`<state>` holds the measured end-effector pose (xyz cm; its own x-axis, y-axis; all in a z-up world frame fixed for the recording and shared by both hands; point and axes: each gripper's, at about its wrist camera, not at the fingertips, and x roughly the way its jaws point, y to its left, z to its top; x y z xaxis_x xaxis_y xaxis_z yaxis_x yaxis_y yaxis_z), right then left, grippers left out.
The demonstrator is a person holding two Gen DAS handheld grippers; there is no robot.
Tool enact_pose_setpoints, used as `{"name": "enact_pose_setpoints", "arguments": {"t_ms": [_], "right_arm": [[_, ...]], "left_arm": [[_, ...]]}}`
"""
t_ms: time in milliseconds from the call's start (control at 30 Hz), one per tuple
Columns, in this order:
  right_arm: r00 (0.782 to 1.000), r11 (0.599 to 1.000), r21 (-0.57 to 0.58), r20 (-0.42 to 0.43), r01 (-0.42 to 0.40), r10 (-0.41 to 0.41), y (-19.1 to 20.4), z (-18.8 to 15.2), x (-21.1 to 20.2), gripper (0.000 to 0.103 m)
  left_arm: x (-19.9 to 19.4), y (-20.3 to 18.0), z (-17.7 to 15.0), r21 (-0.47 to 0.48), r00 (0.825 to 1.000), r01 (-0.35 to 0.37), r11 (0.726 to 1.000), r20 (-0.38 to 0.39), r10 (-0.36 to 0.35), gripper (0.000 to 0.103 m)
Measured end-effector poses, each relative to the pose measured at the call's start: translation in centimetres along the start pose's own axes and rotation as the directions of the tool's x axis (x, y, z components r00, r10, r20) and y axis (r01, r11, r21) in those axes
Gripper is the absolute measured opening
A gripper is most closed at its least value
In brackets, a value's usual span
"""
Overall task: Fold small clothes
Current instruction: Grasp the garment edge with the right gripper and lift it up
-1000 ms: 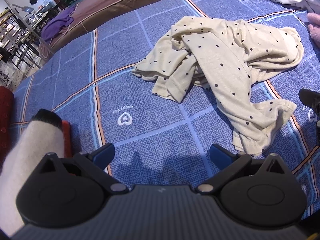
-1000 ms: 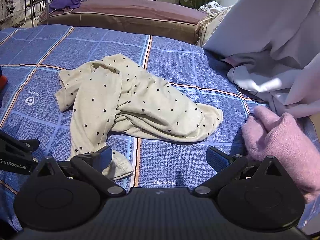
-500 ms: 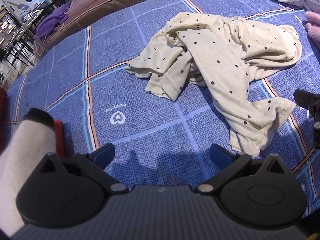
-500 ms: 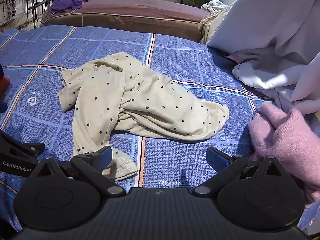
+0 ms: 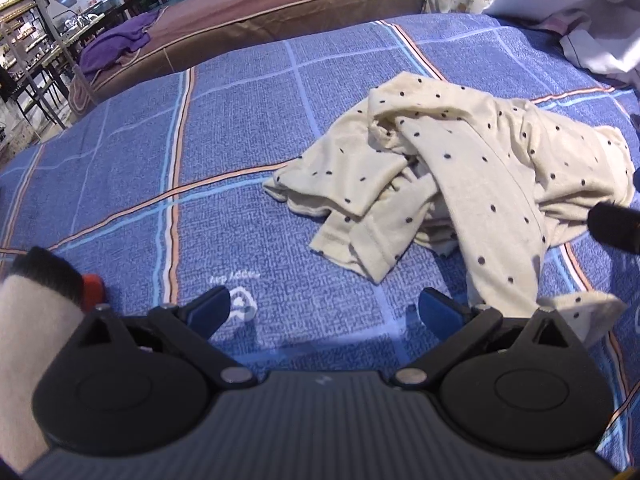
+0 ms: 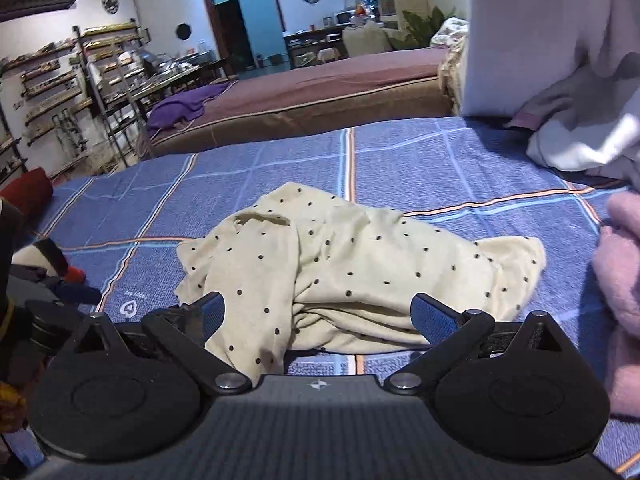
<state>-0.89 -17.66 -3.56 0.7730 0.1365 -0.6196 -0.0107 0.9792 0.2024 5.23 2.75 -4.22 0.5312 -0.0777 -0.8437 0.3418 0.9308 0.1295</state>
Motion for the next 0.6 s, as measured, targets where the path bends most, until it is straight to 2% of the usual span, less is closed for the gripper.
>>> {"name": "enact_pose_setpoints", "arguments": {"t_ms": [100,133,200,267,300,400,433,467,533,567,600], "right_arm": [[0.997,0.994,-0.085,0.016,-0.073,0.074,0.9,1.0,1.6,0.103],[0.995,0.99,-0.101,0.001,-0.097,0.098,1.2,1.4,2.3,0.103],[0.989,0.985,-0.099,-0.064,-0.139,0.133,1.8,2.1,4.0,0.103],[0.979,0.982,-0.071,-0.124,-0.173,0.163,2.3,2.3,5.2,0.103],[0.974,0.983,-0.054,-0.153,-0.175,0.165,2.6,2.3,5.6,0.086],[0.964,0.988,-0.09,-0.248,-0.125,0.1,4.0,1.3,7.2,0.087],[0.966,0.989,-0.118,-0.252,-0.094,0.062,4.6,1.0,7.2,0.087],[0.97,0.988,-0.127,-0.236,-0.093,0.061,4.9,0.9,7.0,0.086],[0.977,0.986,-0.143,-0.206,-0.084,0.053,5.3,0.5,6.6,0.062],[0.98,0.984,-0.166,-0.197,-0.066,0.033,5.1,0.2,6.5,0.035],[0.984,0.982,-0.181,-0.174,-0.062,0.03,4.9,0.0,6.2,0.022]], "left_arm": [[1.5,0.8,0.9,-0.033,0.998,0.039,0.999,-0.038,-0.04,0.09],[1.9,1.0,1.0,-0.025,0.998,0.034,0.999,-0.048,-0.035,0.082],[2.3,1.2,1.0,0.0,0.997,0.01,1.0,-0.071,-0.01,0.076],[2.3,1.7,0.9,0.01,0.994,0.017,1.0,-0.105,-0.016,0.061],[2.1,2.0,0.9,-0.002,0.993,0.039,0.999,-0.114,-0.039,0.06],[1.0,2.9,0.8,-0.044,0.991,0.079,0.996,-0.107,-0.083,0.065],[0.6,3.0,0.6,-0.049,0.993,0.071,0.996,-0.09,-0.075,0.071],[0.0,3.0,0.2,-0.048,0.995,0.068,0.997,-0.064,-0.071,0.074],[-0.8,2.7,-0.7,-0.046,0.997,0.073,0.996,-0.017,-0.074,0.074],[-1.3,2.4,-1.3,-0.049,0.997,0.08,0.996,-0.001,-0.08,0.074],[-1.7,2.1,-2.0,-0.055,0.996,0.088,0.995,0.012,-0.087,0.074]]}}
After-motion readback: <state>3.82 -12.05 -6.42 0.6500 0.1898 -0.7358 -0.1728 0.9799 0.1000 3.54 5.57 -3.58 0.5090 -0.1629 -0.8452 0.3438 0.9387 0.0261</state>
